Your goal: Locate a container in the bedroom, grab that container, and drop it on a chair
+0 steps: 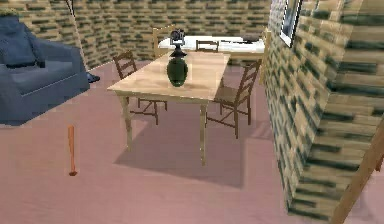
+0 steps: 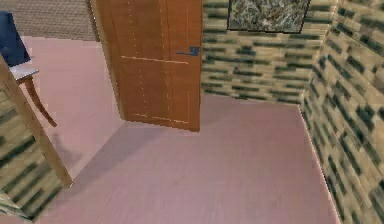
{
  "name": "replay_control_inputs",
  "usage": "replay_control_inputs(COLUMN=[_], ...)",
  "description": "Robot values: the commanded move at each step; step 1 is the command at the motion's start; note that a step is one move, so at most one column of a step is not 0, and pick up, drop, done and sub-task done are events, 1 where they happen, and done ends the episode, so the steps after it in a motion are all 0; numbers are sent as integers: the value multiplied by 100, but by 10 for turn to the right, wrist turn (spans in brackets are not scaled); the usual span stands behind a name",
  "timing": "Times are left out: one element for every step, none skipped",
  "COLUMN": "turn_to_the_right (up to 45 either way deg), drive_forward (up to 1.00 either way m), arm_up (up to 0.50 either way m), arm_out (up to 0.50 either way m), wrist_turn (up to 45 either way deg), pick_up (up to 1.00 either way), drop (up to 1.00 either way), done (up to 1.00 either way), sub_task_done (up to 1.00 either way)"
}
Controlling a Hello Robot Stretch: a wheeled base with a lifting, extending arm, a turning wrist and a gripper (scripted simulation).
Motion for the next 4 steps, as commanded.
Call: replay_control_inputs(turn_to_the_right=[120, 0, -450, -450], drive_forward=[0, 100, 0, 0], arm_up=[0, 0, 0, 0], arm_out=[0, 0, 0, 0], wrist_turn=[0, 0, 0, 0], pick_up=[0, 0, 0, 0], drop=[0, 0, 0, 0], done=[0, 0, 0, 0], sub_task_done=[0, 0, 0, 0])
